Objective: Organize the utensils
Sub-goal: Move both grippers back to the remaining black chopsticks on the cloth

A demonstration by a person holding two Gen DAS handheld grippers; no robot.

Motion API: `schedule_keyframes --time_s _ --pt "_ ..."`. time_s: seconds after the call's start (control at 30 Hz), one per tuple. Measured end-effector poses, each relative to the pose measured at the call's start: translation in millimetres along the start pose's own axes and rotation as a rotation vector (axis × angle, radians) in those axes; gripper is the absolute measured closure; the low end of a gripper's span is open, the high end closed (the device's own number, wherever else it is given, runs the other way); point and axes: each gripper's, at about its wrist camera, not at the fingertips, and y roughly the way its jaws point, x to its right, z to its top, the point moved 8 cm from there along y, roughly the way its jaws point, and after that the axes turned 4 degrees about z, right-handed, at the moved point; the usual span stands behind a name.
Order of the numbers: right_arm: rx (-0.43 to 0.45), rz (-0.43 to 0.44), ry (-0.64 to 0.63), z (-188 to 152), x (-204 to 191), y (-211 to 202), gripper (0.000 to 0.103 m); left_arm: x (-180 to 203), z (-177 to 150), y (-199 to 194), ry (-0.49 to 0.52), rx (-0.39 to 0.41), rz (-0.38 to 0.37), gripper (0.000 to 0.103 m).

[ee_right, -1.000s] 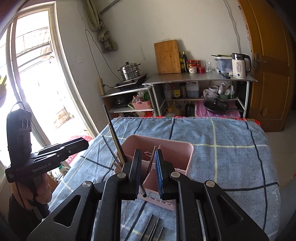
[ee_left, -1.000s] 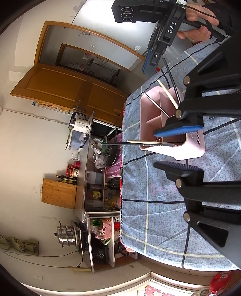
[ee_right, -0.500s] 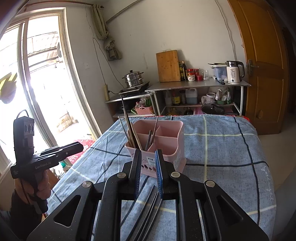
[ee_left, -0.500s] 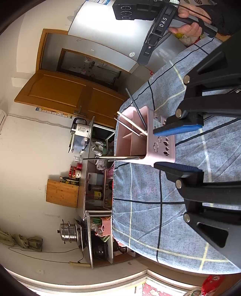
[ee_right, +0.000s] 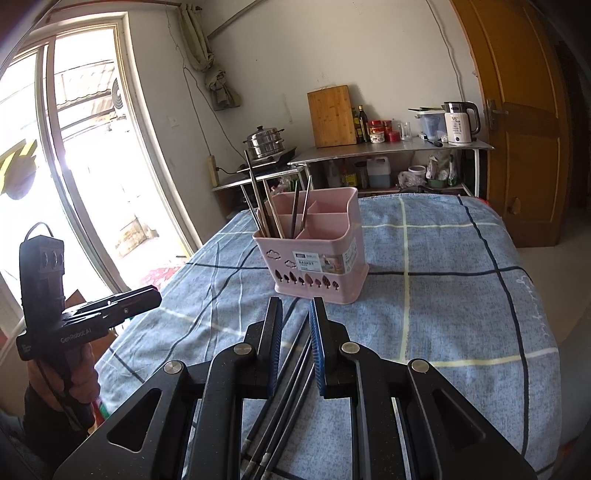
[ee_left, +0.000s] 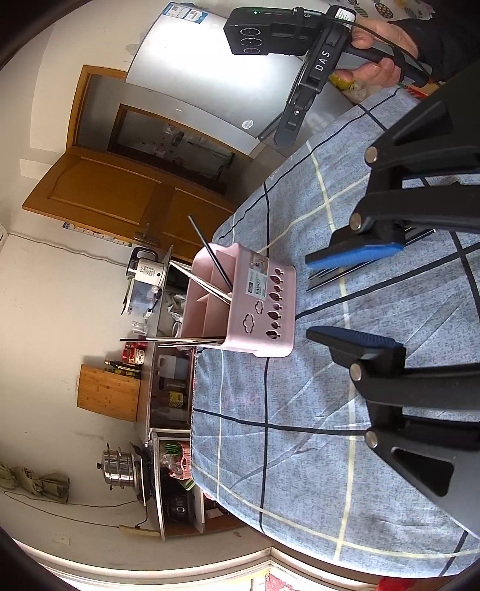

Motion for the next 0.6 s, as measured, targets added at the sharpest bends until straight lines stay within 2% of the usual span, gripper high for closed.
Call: schedule_keyframes --time_s 0.33,0.6 --pt "-0.057 -0.008 0.025 -17.1 10.7 20.9 0.088 2.6 -17.9 19.9 -0.001 -0.058 -0.003 0.069" --pt "-0.147 -0.009 0.058 -39.4 21.7 59.6 0.088 6.6 -32.4 55.4 -0.023 -0.144 -0.019 0.069"
